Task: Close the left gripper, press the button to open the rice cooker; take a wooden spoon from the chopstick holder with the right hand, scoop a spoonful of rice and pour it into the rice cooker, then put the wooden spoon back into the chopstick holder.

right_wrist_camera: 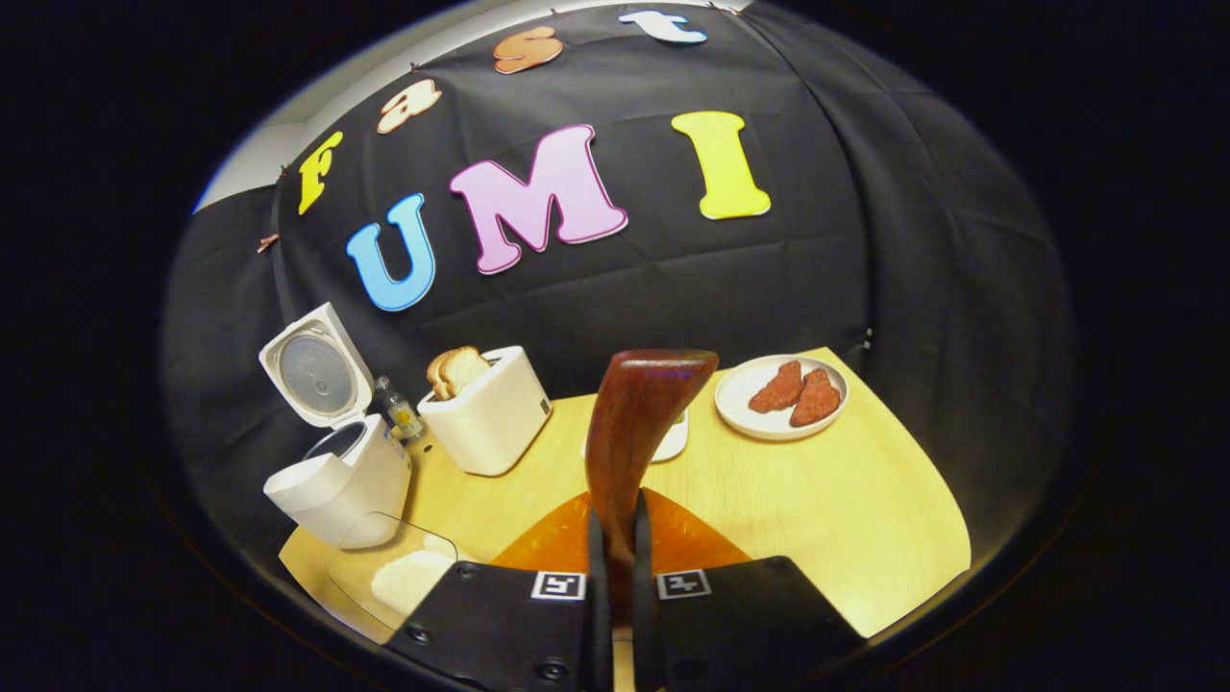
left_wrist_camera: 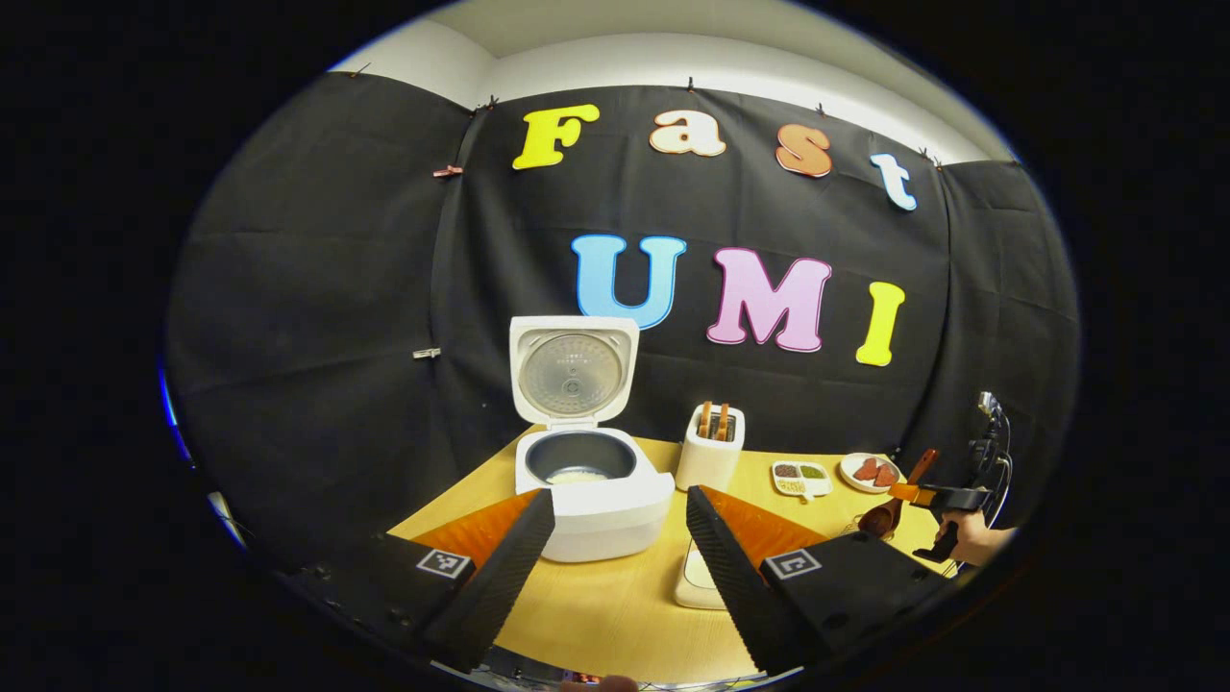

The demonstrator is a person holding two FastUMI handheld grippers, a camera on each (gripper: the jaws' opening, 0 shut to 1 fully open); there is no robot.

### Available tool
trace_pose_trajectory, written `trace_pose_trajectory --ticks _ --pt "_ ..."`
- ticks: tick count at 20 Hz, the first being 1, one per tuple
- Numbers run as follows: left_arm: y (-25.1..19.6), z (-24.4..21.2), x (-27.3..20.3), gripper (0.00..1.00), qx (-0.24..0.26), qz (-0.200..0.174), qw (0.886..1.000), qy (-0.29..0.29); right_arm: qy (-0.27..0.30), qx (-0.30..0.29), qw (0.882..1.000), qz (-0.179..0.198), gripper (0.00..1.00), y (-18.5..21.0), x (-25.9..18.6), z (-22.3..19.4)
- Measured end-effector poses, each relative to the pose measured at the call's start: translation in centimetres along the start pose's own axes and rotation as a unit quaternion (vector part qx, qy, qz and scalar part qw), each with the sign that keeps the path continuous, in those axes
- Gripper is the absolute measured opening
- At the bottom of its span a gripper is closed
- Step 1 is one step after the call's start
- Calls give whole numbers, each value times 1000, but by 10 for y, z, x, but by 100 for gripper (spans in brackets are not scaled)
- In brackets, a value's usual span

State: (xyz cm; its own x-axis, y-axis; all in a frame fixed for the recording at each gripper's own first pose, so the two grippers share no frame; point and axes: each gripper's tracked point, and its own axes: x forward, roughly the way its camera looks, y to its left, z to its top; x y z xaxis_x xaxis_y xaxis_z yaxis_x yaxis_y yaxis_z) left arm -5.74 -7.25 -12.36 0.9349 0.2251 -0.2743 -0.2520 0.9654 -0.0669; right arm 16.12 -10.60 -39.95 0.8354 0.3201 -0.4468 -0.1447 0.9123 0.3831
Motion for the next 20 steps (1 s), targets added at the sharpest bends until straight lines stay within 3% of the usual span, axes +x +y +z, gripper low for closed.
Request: trace_pose_trajectory --ticks 7,11,12,13,14,18,19,20 --pt "21 3 -7 95 1 12 1000 2 20 5 999 -46 21 -25 17 -19" --pt "28 8 -2 95 1 -4 1000 -2 39 32 996 -68 51 -33 5 -23" --pt "29 10 0 95 0 -10 1000 -3 40 32 996 -75 71 -35 1 -24" --pt "30 12 3 95 0 -17 1000 -3 39 29 995 -83 78 -39 -6 -25" --pt "31 13 5 95 -1 -23 1000 -4 40 30 995 -90 72 -41 -11 -25" --pt "35 24 15 95 3 -46 999 -15 35 39 993 -110 93 -34 -44 -24" --pt "37 29 18 95 5 -50 999 -19 32 36 992 -114 85 -33 -52 -23" --pt "38 34 21 95 7 -54 998 -25 26 33 992 -117 94 -30 -61 -20"
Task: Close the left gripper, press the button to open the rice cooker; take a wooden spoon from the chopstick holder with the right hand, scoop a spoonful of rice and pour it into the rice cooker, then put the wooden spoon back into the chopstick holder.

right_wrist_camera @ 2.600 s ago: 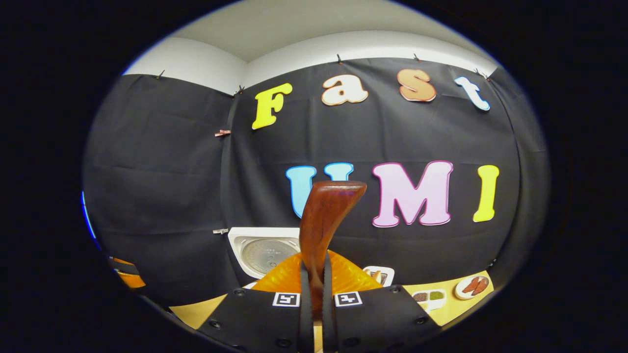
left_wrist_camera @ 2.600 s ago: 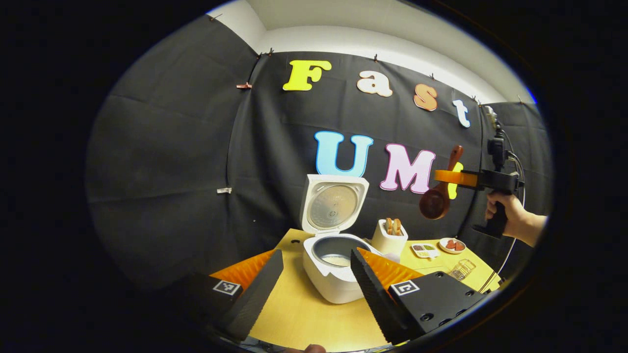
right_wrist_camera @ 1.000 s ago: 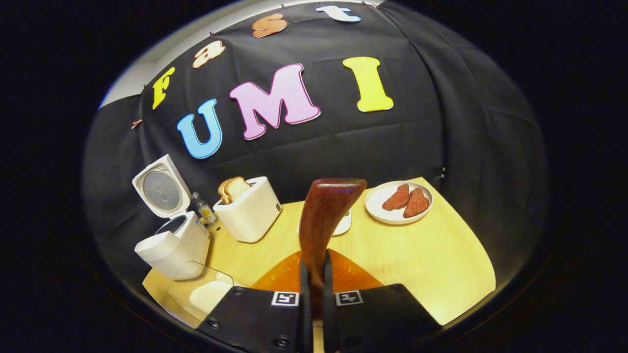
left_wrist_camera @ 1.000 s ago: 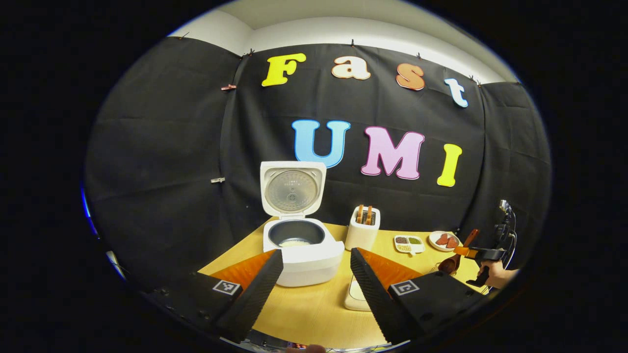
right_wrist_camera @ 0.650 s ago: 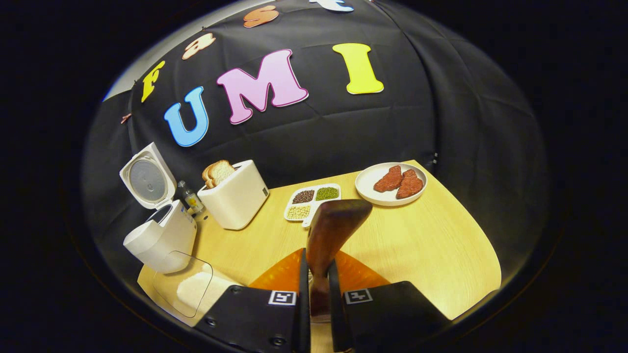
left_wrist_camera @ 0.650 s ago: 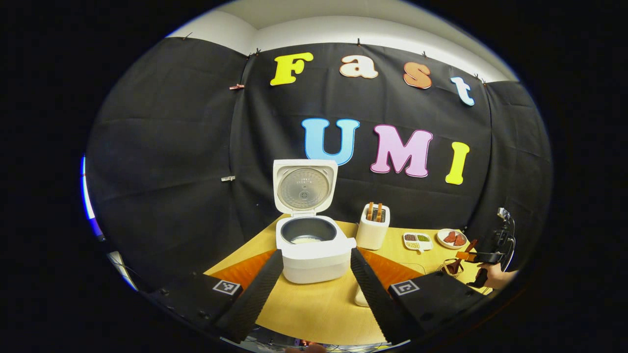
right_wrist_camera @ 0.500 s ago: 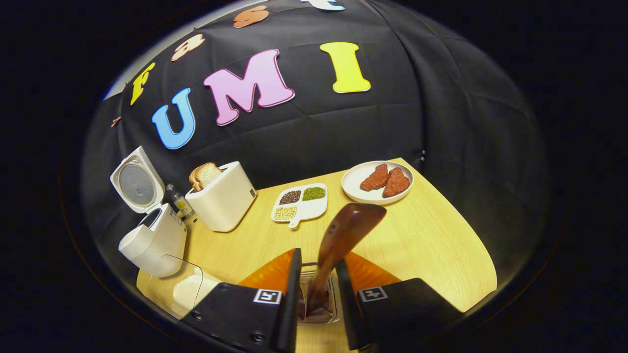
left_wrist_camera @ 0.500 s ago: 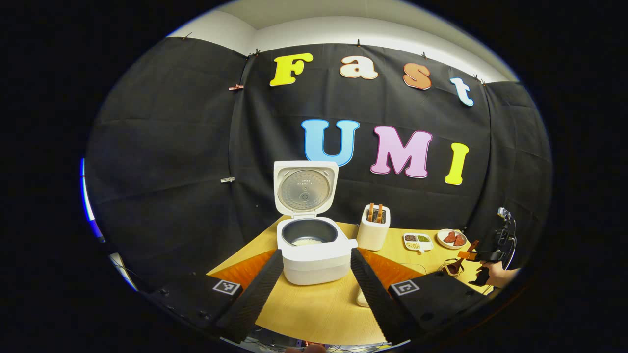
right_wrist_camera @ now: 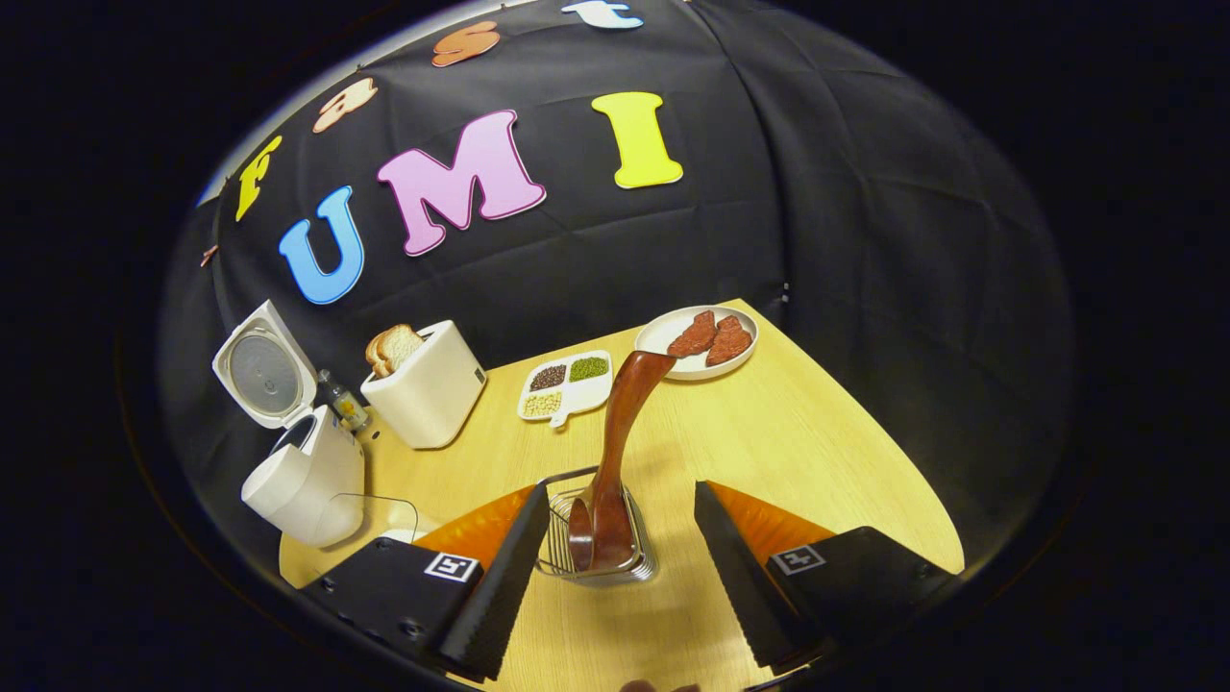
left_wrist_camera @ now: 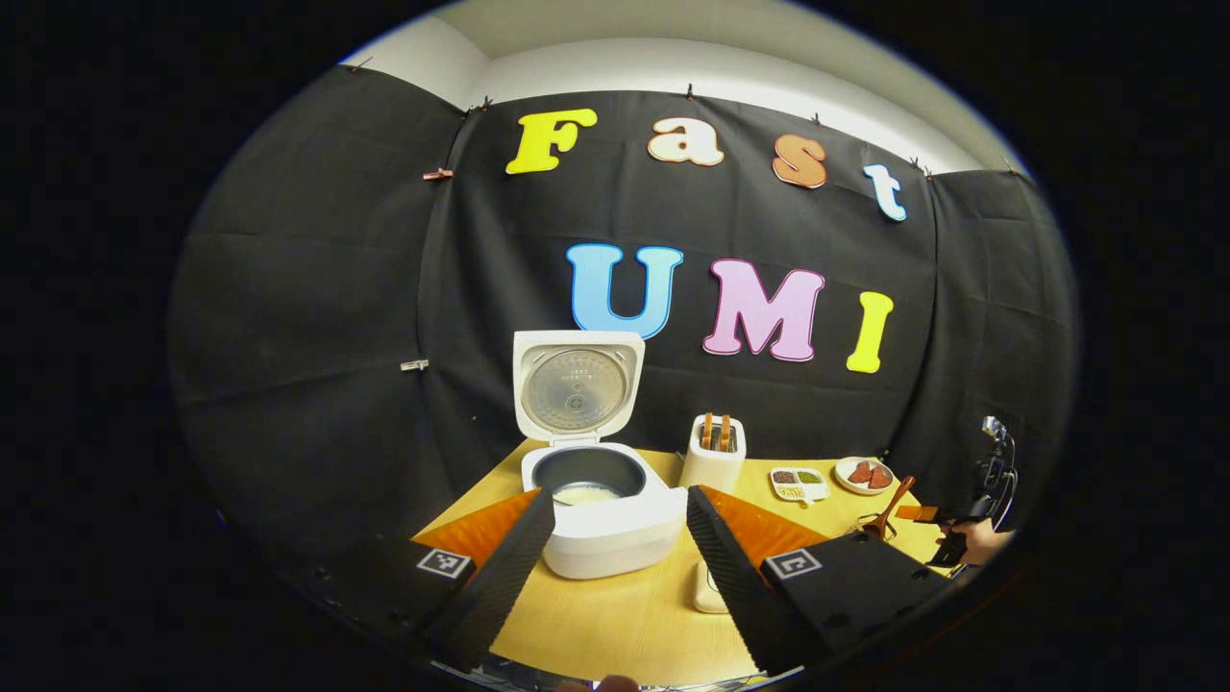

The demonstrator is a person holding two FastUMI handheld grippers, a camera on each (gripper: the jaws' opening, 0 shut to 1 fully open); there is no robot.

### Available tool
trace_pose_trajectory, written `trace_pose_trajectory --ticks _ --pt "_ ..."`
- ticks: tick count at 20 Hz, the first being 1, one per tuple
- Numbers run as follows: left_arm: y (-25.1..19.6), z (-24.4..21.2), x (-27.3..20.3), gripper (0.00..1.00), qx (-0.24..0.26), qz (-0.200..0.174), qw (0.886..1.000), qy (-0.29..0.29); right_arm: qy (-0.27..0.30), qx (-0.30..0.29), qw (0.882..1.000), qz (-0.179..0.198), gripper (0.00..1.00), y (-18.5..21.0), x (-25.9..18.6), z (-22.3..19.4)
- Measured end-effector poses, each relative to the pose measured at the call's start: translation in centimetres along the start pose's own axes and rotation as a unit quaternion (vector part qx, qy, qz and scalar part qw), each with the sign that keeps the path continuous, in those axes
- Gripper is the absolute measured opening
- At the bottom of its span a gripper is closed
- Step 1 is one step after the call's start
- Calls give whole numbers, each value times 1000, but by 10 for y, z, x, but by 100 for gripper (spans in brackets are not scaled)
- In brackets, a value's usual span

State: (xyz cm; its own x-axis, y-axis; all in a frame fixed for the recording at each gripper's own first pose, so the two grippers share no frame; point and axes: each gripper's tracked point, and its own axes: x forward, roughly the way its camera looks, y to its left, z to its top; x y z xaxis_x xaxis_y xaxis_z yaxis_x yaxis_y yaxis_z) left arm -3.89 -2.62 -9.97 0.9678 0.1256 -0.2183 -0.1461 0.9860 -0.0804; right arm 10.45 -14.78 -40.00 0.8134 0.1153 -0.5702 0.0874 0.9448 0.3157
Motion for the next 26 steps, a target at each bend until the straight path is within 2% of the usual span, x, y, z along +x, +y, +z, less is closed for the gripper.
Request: trace_pose_trajectory --ticks 4,6,10,12,15,21,26 --pt "11 26 24 95 1 -12 1000 -25 -27 -4 999 -17 97 3 -36 20" --pt "16 44 42 95 3 -17 999 -41 -42 -25 998 -31 97 2 -51 32" --pt "23 89 86 95 32 -26 996 -82 -67 -57 995 -51 97 6 -80 59" --pt "33 107 114 93 32 -20 995 -93 -83 -55 993 -56 97 12 -96 70" --pt "44 134 154 95 7 -10 994 -111 -102 -45 992 -61 97 22 -114 81" --pt "51 191 227 95 15 -5 987 -160 -127 -69 986 -87 97 28 -141 94" --pt "70 204 302 95 15 18 987 -157 -141 -68 981 -119 97 27 -160 94"
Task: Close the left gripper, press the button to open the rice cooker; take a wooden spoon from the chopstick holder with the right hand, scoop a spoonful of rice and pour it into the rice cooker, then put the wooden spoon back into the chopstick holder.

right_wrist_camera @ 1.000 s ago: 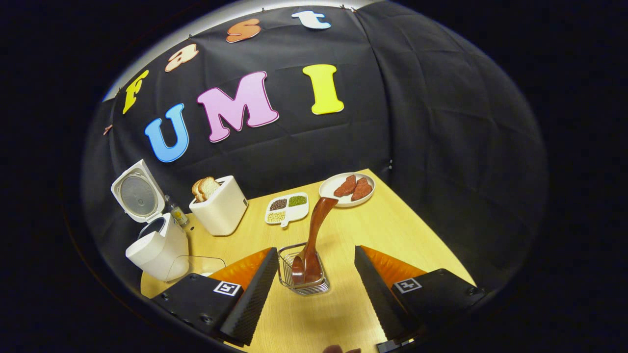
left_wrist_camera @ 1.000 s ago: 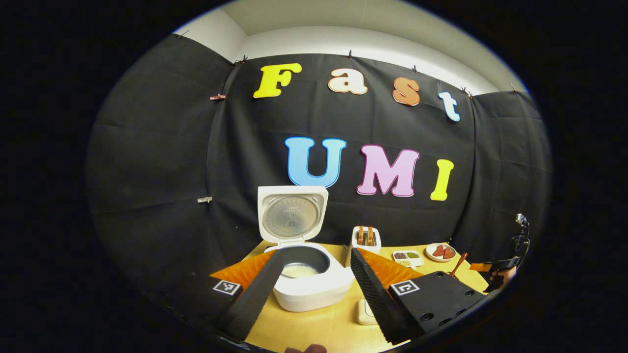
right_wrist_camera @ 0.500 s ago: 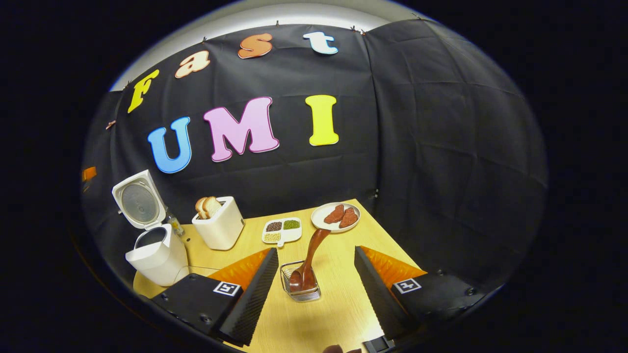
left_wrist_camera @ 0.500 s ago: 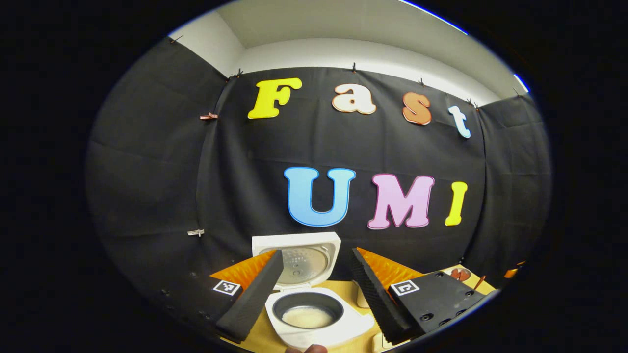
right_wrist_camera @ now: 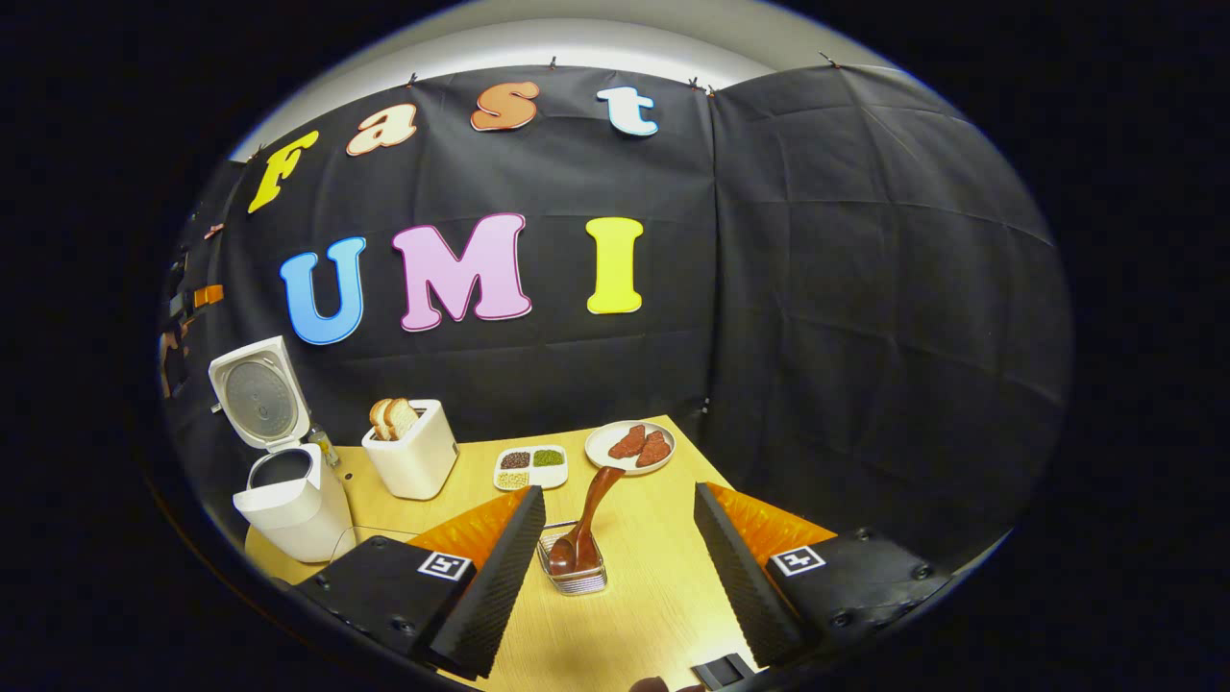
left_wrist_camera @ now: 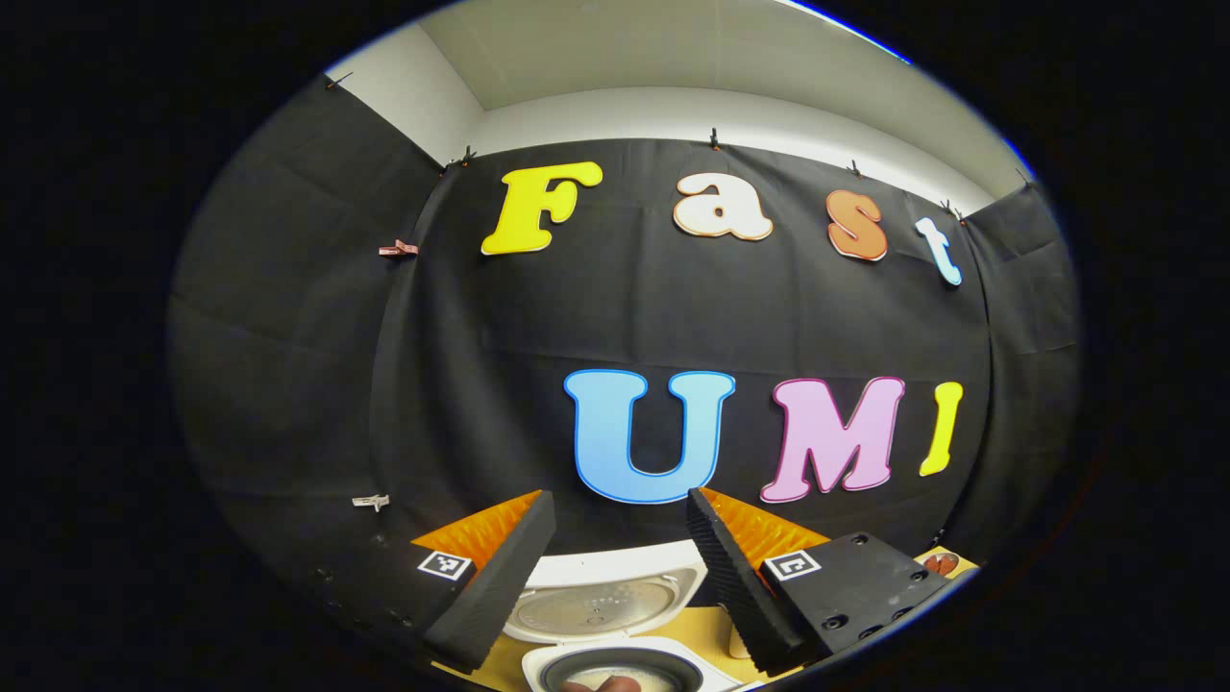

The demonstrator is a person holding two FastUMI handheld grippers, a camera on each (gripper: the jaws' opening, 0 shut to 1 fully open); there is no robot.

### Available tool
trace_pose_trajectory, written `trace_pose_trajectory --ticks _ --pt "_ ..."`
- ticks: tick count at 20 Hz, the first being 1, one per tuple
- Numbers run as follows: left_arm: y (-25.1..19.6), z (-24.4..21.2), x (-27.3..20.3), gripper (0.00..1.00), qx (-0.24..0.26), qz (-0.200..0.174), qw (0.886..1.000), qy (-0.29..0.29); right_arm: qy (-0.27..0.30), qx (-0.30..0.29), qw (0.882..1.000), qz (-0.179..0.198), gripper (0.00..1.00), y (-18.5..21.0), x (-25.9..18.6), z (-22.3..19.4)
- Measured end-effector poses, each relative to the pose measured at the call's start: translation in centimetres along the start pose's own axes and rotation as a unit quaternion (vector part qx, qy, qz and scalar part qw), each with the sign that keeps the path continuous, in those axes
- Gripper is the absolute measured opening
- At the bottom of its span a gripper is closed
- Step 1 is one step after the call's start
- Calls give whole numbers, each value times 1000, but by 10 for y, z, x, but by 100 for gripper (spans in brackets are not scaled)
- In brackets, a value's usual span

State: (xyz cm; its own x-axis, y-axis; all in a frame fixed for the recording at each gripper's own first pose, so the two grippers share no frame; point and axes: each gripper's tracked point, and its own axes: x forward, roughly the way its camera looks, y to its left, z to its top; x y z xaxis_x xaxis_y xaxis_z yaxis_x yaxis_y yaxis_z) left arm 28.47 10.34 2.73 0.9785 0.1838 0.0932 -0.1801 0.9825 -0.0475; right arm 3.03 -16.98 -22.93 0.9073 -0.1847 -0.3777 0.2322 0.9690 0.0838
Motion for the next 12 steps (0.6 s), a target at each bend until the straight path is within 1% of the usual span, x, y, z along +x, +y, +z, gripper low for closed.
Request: trace_pose_trajectory --ticks 3,6,7,10,12 --pt "8 -24 42 95 16 10 1000 13 1 -20 999 -25 97 -8 -12 -6" --pt "17 -59 78 95 28 23 998 51 1 -31 999 -43 97 -12 -27 -7" --pt "19 -69 85 95 27 27 997 64 1 -32 998 -48 97 -14 -31 -9" --pt "26 -85 97 95 27 38 996 79 3 -43 997 -58 97 -18 -39 -11" --pt "31 -105 96 95 30 48 992 109 7 -39 997 -61 97 -20 -41 -12"
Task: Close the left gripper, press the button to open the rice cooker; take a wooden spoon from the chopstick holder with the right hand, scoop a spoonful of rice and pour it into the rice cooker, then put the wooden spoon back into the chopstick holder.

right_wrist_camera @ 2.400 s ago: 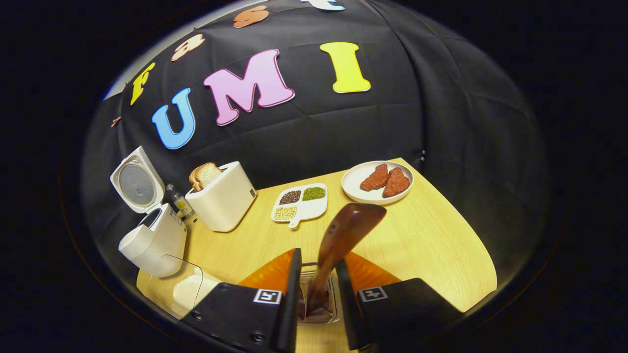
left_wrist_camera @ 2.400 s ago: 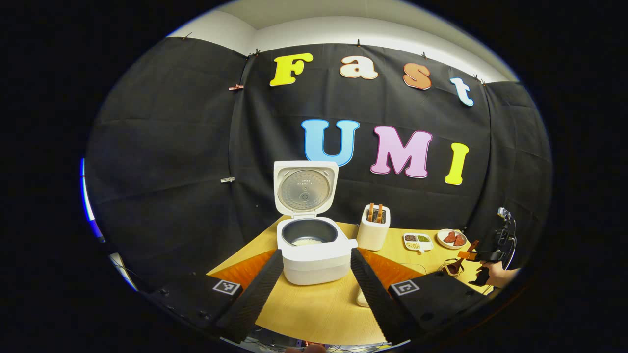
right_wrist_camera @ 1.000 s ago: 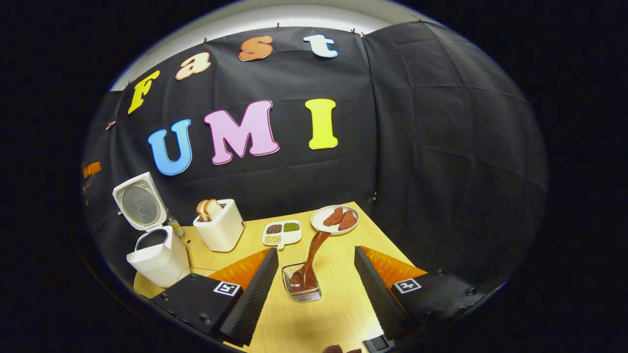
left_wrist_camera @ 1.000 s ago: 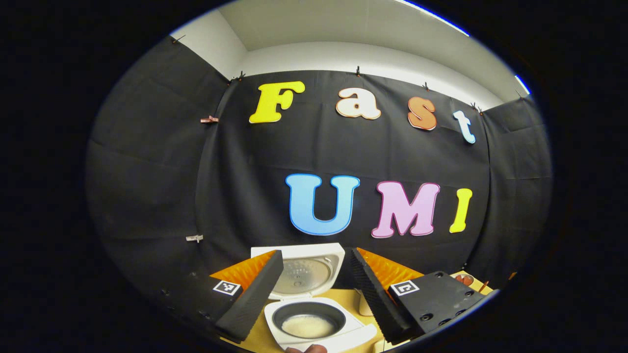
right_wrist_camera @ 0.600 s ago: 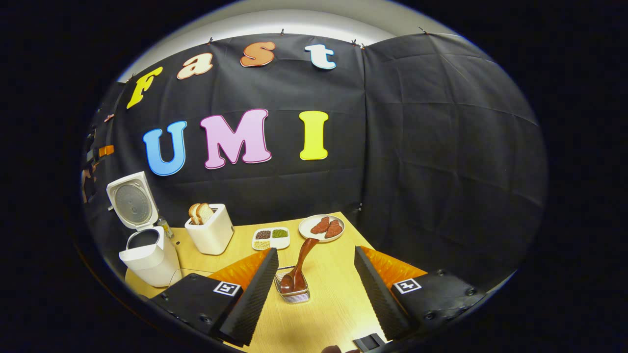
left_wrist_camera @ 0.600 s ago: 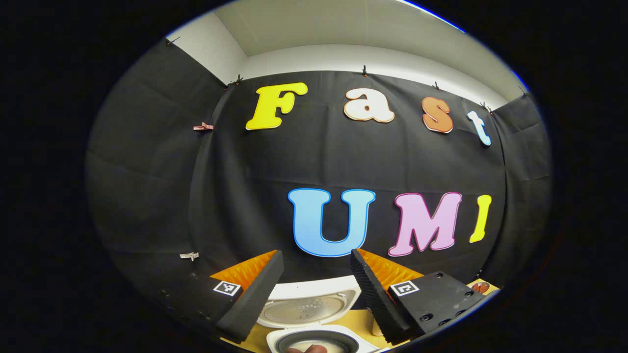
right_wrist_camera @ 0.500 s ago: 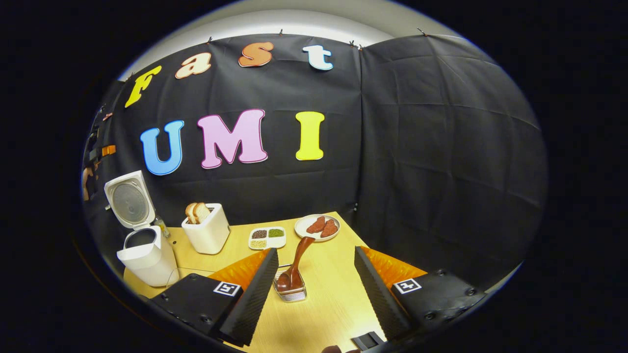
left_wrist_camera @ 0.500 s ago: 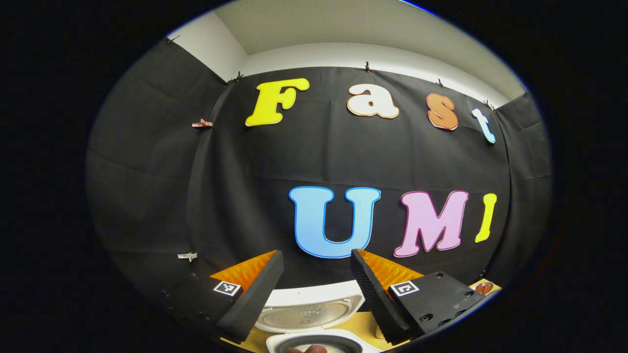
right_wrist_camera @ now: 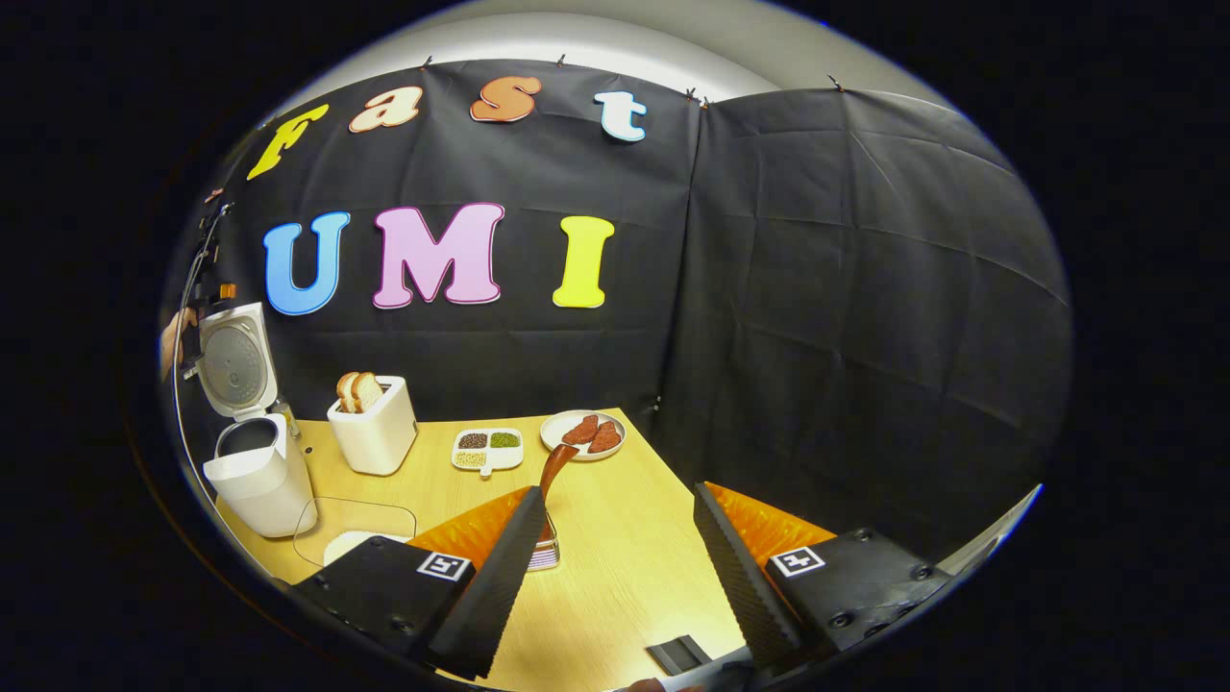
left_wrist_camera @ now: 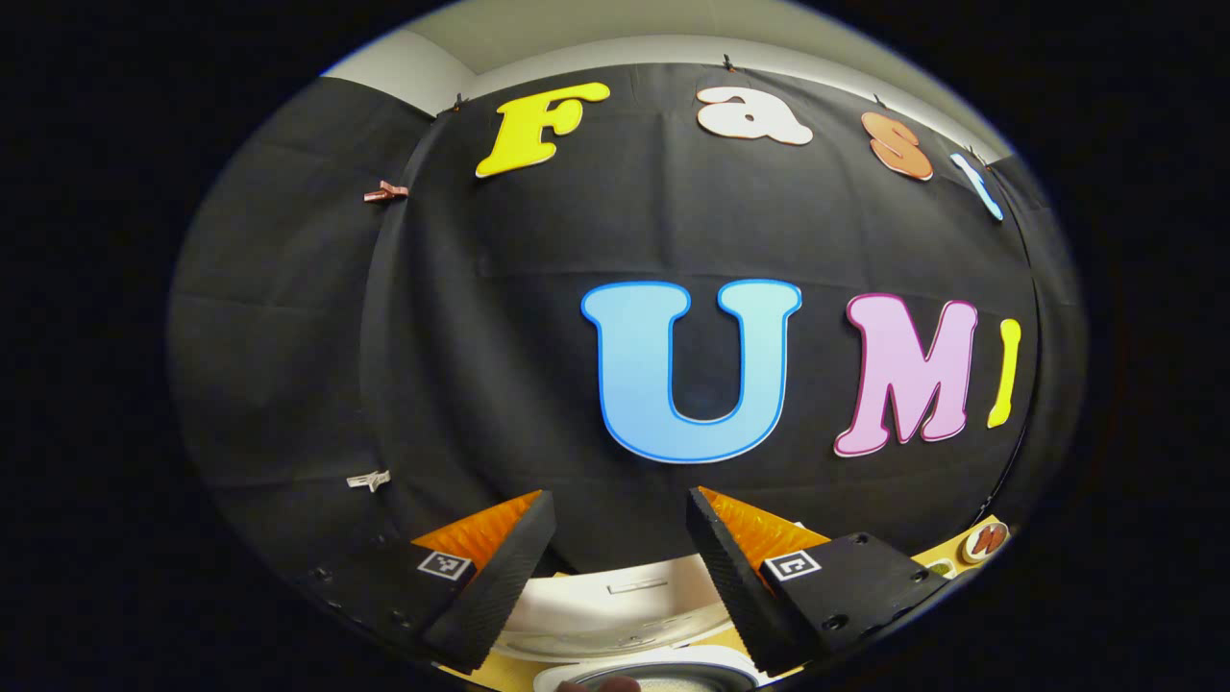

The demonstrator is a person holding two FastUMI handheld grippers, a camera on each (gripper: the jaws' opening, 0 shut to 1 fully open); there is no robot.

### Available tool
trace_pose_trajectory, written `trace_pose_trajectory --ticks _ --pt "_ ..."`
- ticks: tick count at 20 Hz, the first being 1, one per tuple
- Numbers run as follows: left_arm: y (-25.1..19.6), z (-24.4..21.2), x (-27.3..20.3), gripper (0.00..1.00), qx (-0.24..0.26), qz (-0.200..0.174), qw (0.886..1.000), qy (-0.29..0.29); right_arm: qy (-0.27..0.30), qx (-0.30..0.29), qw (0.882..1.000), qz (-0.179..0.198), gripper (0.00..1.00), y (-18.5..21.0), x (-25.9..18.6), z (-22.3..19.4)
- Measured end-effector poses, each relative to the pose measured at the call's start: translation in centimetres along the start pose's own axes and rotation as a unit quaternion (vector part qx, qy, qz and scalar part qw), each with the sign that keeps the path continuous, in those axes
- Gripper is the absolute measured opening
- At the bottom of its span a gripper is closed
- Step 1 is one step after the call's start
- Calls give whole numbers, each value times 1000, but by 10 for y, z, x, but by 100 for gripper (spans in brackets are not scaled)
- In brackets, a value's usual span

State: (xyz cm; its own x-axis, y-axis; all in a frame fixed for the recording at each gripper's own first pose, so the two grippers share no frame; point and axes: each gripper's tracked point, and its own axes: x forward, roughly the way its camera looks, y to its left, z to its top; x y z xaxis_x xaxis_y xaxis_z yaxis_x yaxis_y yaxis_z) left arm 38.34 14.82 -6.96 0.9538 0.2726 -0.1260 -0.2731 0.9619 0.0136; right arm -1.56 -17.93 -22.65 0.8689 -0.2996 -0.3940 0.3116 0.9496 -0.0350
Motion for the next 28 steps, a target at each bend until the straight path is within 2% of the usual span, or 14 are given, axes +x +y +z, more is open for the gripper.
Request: trace_pose_trajectory --ticks 2,4,6,13,16,18,20,22,25,28 --pt "2 -22 -5 95 -9 7 999 32 2 8 1000 2 97 1 0 1" --pt "0 -19 -12 100 -7 2 1000 29 -1 10 1000 9 97 4 0 3" --pt "-2 -26 -24 99 -3 0 1000 29 0 4 1000 17 97 7 3 5" --pt "-27 -67 -102 99 -17 -5 998 58 -4 1 999 53 97 16 10 14" --pt "-41 -98 -126 99 -16 -3 996 87 2 -6 998 66 97 16 10 9" --pt "-57 -132 -136 99 -14 -10 991 136 7 -10 997 74 97 15 7 7" --pt "-59 -164 -139 99 -20 2 986 167 5 -13 997 74 97 12 7 7" --pt "-61 -180 -149 97 -35 11 985 167 8 -15 997 75 97 7 8 4" --pt "-66 -205 -157 100 -16 19 985 172 12 -19 997 74 97 0 7 2" --pt "-67 -228 -167 100 -19 24 981 192 13 -19 997 75 97 -2 6 -1"
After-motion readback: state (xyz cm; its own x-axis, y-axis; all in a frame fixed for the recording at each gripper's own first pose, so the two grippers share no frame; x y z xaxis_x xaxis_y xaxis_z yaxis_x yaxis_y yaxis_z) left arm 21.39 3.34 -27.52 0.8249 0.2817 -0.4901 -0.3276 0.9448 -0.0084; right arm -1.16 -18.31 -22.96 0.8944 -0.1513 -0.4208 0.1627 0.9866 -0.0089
